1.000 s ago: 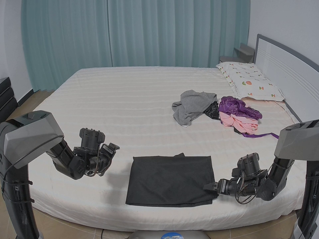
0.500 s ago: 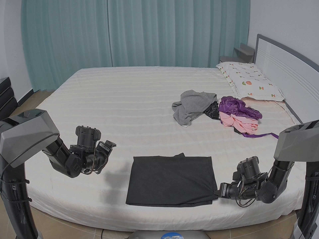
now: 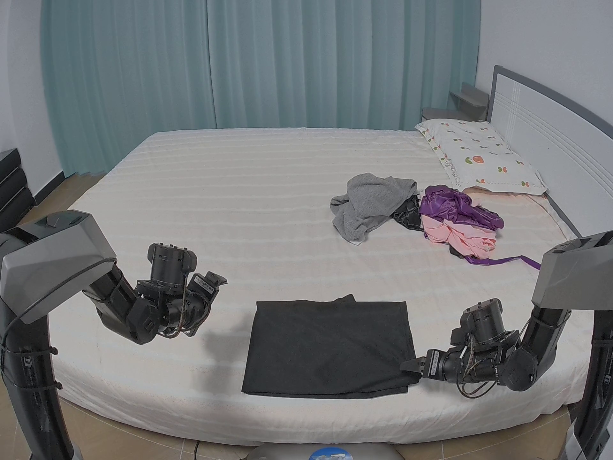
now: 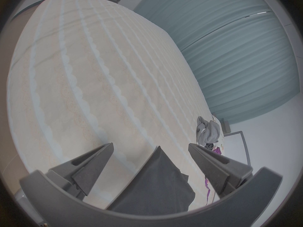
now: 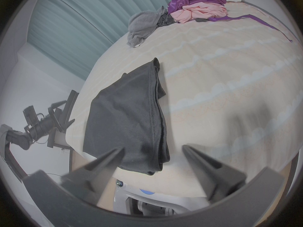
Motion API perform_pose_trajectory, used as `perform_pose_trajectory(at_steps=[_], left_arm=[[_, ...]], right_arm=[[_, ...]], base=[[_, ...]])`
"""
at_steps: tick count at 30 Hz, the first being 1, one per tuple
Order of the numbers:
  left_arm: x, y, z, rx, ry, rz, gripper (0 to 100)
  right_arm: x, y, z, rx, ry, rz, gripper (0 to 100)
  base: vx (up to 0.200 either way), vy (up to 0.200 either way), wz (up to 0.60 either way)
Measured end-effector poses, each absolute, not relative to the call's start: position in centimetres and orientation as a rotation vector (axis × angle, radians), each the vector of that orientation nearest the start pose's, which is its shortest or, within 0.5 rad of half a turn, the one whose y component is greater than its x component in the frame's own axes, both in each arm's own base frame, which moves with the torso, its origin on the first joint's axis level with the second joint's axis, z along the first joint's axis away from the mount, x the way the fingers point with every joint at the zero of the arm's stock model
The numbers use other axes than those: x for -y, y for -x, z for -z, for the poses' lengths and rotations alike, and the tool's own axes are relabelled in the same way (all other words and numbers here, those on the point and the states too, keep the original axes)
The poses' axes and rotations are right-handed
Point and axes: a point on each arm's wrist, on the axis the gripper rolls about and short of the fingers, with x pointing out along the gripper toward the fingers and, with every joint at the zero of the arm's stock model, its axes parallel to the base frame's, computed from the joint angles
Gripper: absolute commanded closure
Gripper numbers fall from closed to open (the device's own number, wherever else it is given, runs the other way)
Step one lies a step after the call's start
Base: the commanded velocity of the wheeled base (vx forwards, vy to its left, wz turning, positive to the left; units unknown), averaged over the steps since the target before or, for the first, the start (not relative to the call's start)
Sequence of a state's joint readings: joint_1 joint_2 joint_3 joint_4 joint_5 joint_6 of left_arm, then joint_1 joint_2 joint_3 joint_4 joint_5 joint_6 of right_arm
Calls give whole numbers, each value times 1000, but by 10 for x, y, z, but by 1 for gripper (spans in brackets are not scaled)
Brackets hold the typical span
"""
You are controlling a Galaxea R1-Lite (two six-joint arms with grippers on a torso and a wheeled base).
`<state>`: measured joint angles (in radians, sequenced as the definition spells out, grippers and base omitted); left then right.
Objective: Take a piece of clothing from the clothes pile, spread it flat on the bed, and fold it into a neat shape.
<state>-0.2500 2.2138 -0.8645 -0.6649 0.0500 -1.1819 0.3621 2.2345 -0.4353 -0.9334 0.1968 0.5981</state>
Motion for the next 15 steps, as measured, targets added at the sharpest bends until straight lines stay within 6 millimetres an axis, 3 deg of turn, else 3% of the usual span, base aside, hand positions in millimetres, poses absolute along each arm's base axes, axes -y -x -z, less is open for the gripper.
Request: perform_pose_trajectory(at_steps=[9,12,15], left_arm=[[91,-349,-14,-755,995,-216,0],[91,-346,-13,-775,999,-203,0],[91,-343,-11,-793,1001,-194,0]], right_arm=[[-91,-269,13,-955,-682,-139,0],[-81,-274,9,-913,-732,-121,0],[-73,-278,8,-894,-792,-126,0]], base=[[0,0,0],[-200,0,0],[0,0,0]])
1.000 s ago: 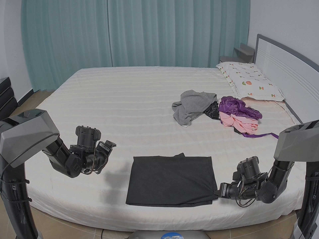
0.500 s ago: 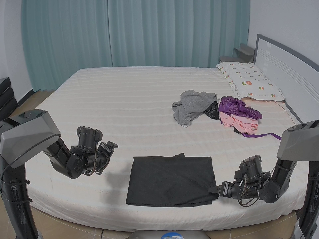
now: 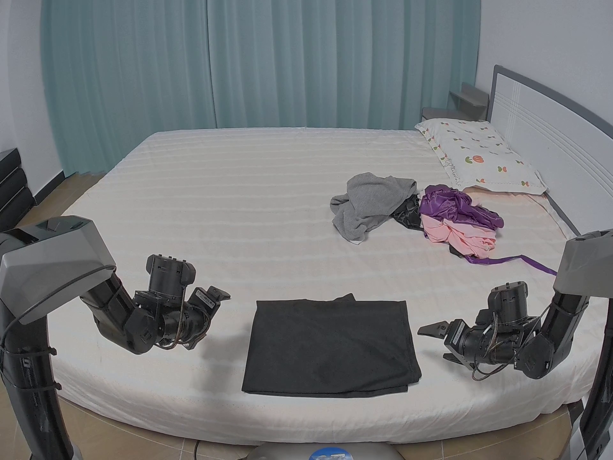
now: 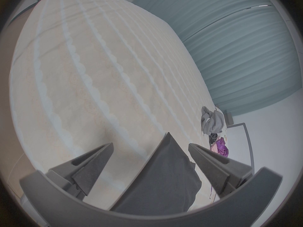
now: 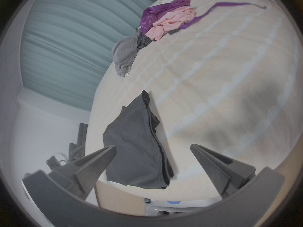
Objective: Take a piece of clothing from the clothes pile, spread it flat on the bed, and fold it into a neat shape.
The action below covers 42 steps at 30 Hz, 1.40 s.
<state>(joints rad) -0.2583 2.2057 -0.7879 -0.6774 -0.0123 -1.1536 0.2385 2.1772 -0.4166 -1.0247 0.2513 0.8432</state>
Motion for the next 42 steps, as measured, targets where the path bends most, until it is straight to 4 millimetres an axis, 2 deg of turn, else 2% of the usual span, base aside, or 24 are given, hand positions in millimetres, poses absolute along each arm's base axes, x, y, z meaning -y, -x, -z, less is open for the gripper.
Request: perform_pose_trajectory(at_steps=[9,18,23,34,42], left_arm=[[94,-341,-12,-825,1011,-153,0],[97,-348,-16,-806,1014,-131,0],[106,-353,-15,-803,933,-75,0],[116,-363,9,-819,614,46,0],[124,-369,29,-773,554,82,0]], right_arm=[[-67,-284,8,-886,-874,-116,0],[-65,-293,8,-862,-885,-112,0],[-60,-298,8,-836,-894,-107,0],[-60,-300,12,-801,-916,-112,0],[-61,-299,17,-811,-916,-108,0]], base=[[0,0,0],[0,-200,0],[0,0,0],[0,0,0],[0,0,0]])
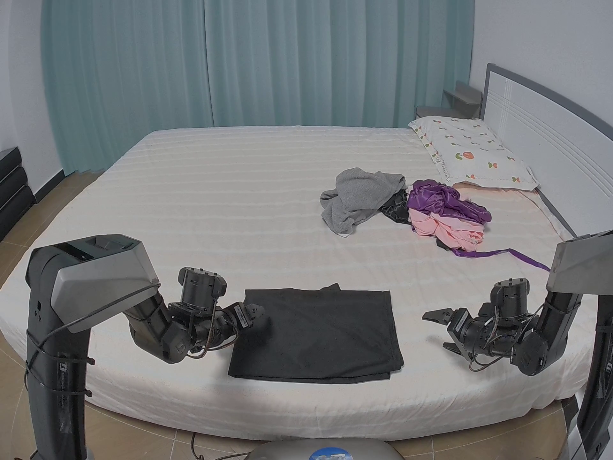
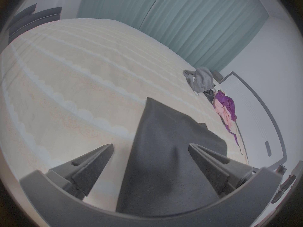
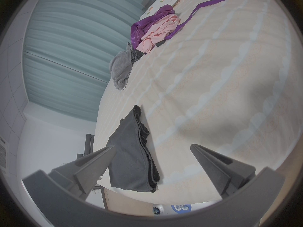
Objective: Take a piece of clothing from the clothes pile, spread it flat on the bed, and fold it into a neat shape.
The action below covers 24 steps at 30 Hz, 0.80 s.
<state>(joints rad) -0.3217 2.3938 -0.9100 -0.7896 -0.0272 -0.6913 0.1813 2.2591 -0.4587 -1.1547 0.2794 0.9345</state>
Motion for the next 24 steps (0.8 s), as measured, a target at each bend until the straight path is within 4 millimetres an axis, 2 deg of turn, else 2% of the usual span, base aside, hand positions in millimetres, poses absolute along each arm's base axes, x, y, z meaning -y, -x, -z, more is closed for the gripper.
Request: perform_pose_trajectory(at_steps=[6,13,14,24], left_arm=[[125,-367,39,-794,542,79,0],[128,-368,40,-794,545,90,0],[128,-369,40,-793,545,91,100],[130,-369,41,-792,543,90,100]], right_arm=[[-62,-300,18,-814,-916,-108,0],[-62,-300,19,-810,-915,-111,0],[-62,-300,19,-809,-915,-112,0],[-62,-300,20,-812,-915,-111,0]], base=[[0,0,0],[0,0,0],[0,0,0],[0,0,0]])
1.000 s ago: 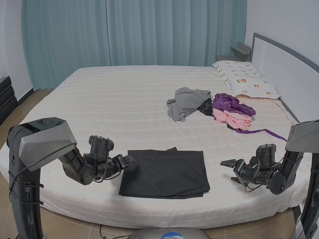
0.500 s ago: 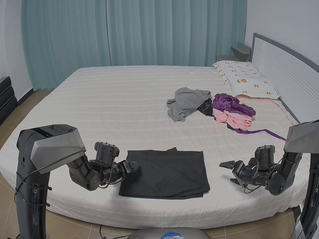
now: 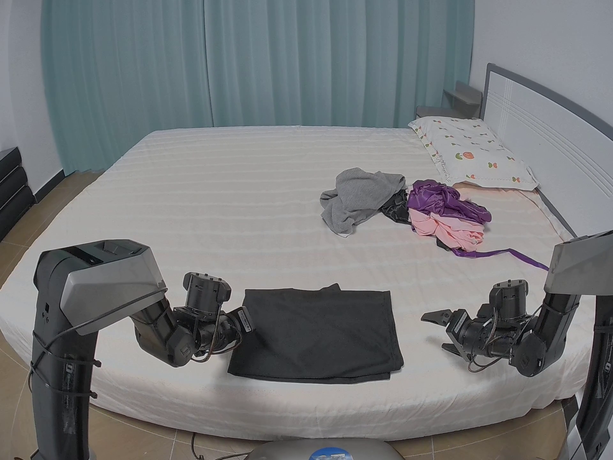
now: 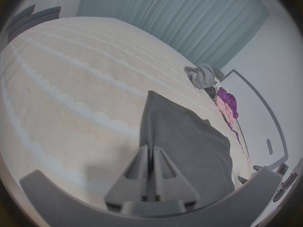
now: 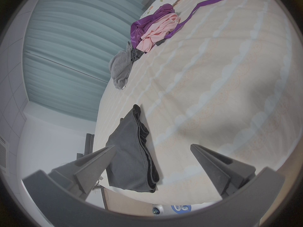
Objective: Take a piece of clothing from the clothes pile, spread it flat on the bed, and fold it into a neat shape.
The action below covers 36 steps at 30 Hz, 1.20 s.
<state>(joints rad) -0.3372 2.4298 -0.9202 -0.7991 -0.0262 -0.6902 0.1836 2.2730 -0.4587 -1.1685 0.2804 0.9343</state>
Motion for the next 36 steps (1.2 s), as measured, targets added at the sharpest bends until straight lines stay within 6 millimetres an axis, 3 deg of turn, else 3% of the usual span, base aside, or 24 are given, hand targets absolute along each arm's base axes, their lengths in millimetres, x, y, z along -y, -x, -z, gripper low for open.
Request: perform_pose_trajectory(at_steps=[36], left_arm=[[129,-363,41,-804,571,72,100]], right_arm=[[-62,-300,20,-813,-914,-111,0]], base=[[0,0,0]])
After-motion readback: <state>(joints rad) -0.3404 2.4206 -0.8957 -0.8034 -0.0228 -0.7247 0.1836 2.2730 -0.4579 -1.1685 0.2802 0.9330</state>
